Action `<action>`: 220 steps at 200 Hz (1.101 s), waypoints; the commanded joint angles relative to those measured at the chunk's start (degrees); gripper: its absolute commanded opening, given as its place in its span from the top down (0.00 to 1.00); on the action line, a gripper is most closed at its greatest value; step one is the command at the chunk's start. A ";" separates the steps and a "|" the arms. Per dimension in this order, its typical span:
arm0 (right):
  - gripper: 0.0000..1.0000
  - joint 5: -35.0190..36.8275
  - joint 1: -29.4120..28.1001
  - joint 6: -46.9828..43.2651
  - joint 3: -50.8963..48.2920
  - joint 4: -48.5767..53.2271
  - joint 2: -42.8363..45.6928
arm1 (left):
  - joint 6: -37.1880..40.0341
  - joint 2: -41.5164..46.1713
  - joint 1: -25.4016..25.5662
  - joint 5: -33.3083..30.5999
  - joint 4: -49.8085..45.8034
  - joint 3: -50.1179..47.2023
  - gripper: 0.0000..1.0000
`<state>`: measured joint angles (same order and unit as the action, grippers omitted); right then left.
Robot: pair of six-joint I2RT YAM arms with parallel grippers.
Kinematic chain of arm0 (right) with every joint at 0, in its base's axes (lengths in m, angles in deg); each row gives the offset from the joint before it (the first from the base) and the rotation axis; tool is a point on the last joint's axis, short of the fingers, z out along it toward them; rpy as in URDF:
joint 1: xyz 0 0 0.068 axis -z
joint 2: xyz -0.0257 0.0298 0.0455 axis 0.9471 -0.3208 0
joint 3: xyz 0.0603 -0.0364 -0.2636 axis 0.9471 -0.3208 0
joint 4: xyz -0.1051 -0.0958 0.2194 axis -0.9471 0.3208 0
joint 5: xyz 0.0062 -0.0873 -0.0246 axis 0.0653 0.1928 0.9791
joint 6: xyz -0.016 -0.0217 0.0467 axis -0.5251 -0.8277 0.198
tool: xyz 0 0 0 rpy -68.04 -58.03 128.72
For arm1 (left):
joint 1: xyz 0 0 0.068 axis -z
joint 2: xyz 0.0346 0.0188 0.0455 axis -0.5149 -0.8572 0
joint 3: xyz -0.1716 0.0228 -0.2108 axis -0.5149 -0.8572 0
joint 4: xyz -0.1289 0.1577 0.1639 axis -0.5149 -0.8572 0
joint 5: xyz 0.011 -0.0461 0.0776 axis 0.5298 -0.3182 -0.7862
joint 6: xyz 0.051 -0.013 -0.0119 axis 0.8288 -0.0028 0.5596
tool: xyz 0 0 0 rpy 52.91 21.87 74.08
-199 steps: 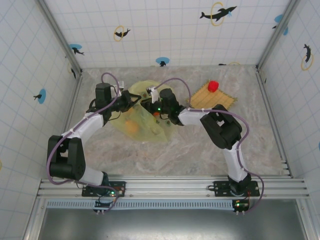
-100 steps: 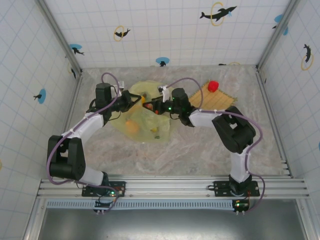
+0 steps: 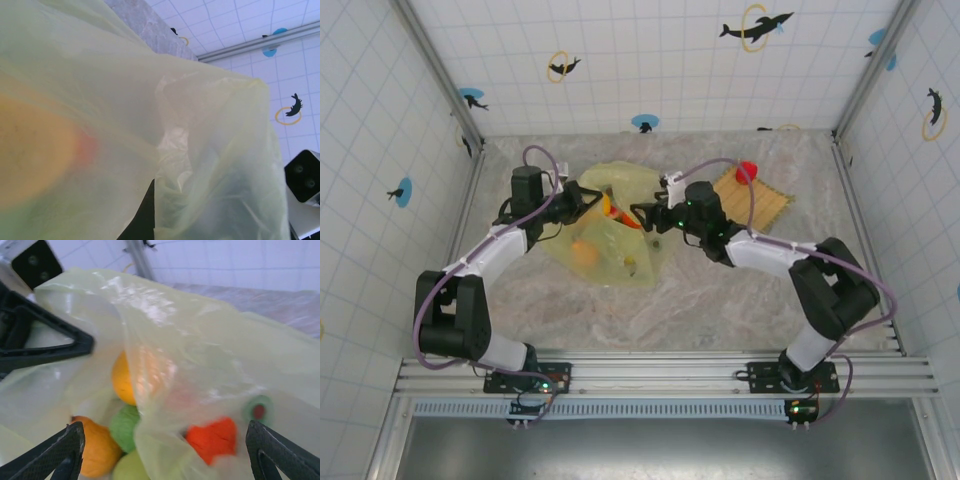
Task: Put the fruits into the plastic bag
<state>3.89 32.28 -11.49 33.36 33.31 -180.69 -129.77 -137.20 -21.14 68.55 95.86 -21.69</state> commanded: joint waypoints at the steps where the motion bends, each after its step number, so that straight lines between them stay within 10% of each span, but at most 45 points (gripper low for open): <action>1: 0.14 8.83 1.04 -3.72 -3.28 1.42 6.23 | 0.48 0.20 0.30 0.01 -0.25 -0.66 1.00; 84: 0.08 19.52 12.89 -3.63 -8.90 5.83 15.11 | 0.45 0.00 0.33 0.06 -0.32 -0.69 1.00; 124: 0.04 29.67 19.27 -6.06 -1.95 14.65 9.09 | 0.48 -0.08 0.34 -0.06 -0.40 -0.64 1.00; 220: 0.02 27.75 26.60 -2.42 16.27 24.35 -10.92 | 0.74 -0.52 0.26 -0.06 -0.76 -0.49 1.00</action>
<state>31.60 58.16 -15.40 44.25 54.25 -187.73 -129.77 -137.34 -21.14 68.38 95.73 -21.69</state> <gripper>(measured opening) 0.981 0.042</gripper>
